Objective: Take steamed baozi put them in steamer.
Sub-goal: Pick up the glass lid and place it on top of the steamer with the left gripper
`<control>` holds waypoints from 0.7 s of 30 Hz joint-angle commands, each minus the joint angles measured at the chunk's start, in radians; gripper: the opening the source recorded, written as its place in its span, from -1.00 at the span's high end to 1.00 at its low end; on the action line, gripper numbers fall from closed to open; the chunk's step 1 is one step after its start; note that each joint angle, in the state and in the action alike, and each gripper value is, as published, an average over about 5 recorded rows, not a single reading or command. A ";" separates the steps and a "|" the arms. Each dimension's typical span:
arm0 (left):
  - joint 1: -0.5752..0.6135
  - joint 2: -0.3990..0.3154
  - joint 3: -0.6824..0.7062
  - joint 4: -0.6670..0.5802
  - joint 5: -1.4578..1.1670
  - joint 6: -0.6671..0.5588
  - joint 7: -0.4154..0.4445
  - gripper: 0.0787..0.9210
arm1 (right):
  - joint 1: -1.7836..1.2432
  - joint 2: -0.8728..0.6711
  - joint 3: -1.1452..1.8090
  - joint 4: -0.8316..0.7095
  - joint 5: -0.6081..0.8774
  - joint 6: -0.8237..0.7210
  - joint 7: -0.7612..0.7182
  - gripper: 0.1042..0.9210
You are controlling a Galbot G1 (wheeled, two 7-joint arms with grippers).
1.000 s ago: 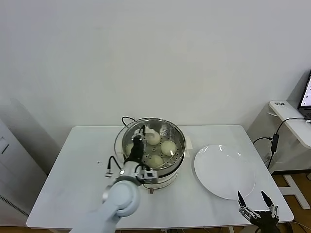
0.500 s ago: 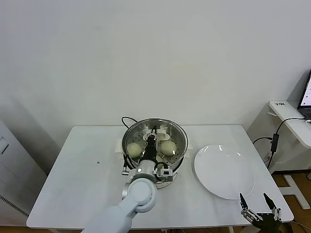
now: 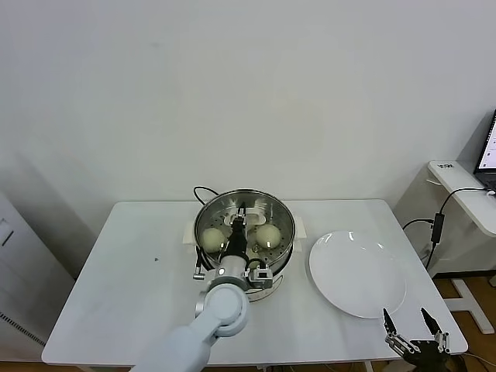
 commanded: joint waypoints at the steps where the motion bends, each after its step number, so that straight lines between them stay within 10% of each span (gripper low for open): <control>1: 0.024 -0.008 -0.001 -0.029 -0.058 0.008 -0.037 0.89 | 0.002 -0.001 -0.004 0.001 0.002 0.001 -0.002 -0.76; 15: 0.139 0.099 -0.026 -0.326 -0.403 0.022 -0.129 -0.01 | 0.017 -0.014 -0.023 -0.017 0.036 0.000 -0.008 -0.76; 21: 0.235 0.198 -0.152 -0.440 -0.638 -0.166 -0.237 -0.42 | 0.075 -0.068 -0.061 0.003 0.099 -0.007 0.033 -0.76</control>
